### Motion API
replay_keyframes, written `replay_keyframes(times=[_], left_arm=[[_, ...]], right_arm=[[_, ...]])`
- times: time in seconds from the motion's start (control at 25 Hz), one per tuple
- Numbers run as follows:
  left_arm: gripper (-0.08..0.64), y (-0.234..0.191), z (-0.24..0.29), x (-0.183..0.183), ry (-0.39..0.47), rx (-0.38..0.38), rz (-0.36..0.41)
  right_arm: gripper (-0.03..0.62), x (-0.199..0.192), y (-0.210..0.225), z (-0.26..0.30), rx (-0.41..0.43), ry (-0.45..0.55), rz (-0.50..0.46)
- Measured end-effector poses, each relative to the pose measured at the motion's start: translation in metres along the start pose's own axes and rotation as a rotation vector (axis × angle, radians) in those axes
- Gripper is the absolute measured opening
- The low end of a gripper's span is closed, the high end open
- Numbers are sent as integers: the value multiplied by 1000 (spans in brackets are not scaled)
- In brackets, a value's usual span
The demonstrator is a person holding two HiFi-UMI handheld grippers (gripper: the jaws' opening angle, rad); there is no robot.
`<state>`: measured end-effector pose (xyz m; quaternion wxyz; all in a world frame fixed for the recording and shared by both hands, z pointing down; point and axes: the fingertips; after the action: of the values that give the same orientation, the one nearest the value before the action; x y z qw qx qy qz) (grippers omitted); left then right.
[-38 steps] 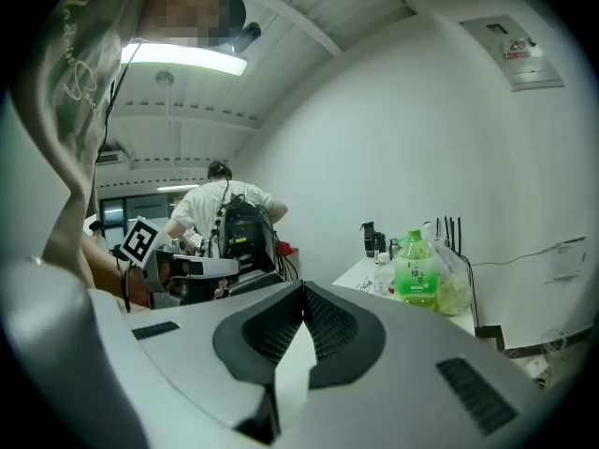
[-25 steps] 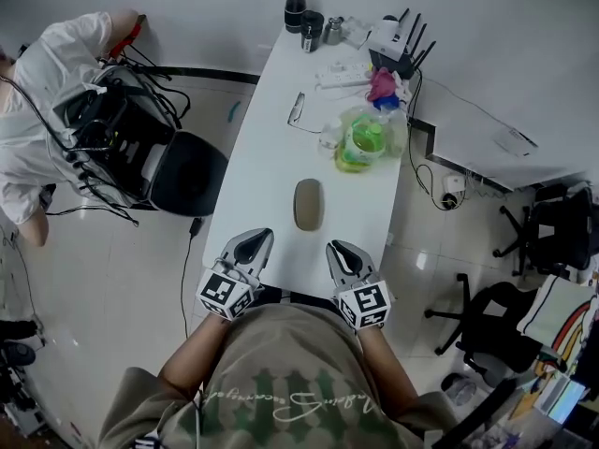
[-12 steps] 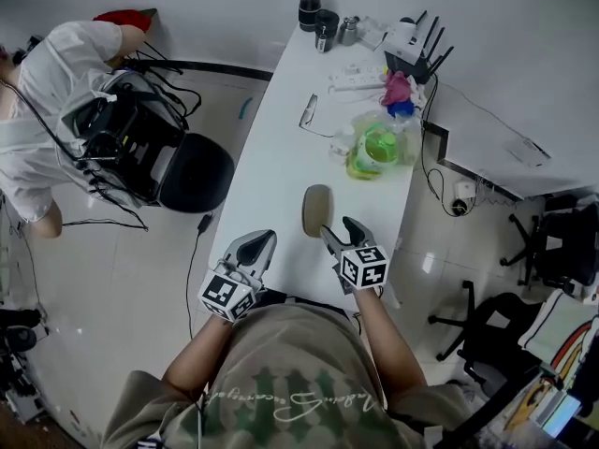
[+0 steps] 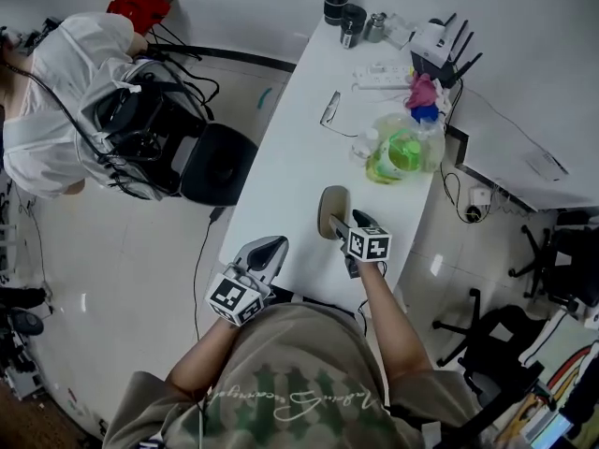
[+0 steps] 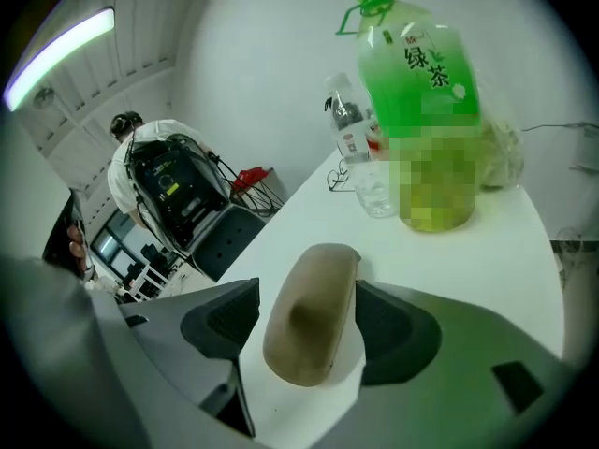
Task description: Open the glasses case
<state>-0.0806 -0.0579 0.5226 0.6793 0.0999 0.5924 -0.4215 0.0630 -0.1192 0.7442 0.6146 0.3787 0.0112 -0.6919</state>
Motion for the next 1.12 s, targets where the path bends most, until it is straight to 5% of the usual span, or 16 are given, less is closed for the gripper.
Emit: replay_keyframes(times=[0.64,1.0,1.12], left_arm=[[5,-7,-5,1,6,11,-14],[5,-9,-10,-6,-23,31,-36],[5,-7,-8,-4,-29,37,-40]], right_arm=[[299,-13,3,48,-27,-104,26],[385,-22,-5,71,42,-199,92],[393,-24,-17,81,35,-258,38]])
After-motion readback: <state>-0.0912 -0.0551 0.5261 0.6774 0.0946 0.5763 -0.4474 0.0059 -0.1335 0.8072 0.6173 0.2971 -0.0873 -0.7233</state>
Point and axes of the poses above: the fingertips, and each gripper's own axes: z forward along the fingers, y to its right, x out of its top, and after that the axes turned 3 degrees about -y, right-handed
